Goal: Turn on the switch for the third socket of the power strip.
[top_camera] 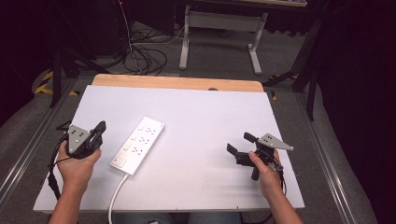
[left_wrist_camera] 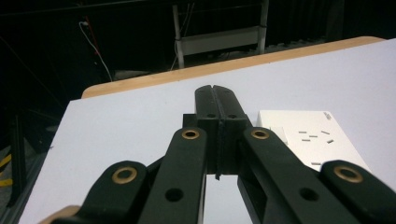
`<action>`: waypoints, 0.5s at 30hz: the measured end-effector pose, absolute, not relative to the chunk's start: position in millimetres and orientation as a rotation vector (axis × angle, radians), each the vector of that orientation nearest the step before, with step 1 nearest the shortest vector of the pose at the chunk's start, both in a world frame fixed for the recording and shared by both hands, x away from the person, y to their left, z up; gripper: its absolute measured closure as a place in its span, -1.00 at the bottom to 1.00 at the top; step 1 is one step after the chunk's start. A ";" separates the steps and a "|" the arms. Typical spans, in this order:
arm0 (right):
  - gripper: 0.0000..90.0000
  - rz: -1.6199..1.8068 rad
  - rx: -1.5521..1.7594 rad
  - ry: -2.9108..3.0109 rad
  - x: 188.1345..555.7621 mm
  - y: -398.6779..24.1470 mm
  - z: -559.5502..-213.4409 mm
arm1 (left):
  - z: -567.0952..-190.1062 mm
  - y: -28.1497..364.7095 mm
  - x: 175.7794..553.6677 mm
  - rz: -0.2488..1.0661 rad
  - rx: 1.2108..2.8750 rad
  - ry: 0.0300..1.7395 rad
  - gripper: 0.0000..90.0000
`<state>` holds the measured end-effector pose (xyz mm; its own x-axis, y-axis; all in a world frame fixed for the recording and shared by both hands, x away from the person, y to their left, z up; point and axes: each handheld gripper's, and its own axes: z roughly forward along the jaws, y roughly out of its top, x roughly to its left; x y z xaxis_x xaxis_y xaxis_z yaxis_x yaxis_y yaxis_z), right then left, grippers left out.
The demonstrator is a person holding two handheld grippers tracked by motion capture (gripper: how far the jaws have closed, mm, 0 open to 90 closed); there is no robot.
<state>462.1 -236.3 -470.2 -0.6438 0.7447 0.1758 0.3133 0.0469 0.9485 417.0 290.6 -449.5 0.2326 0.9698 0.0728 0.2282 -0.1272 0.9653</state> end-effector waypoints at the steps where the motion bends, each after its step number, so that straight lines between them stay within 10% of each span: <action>1: -0.88 1.625 1.065 1.969 462.0 -236.1 -470.1 | -450.9 289.3 418.5 0.980 1.571 1.161 1.00; 15: -0.88 1.625 1.064 1.969 462.2 -236.1 -470.2 | -453.6 283.4 428.8 0.969 1.623 1.152 1.00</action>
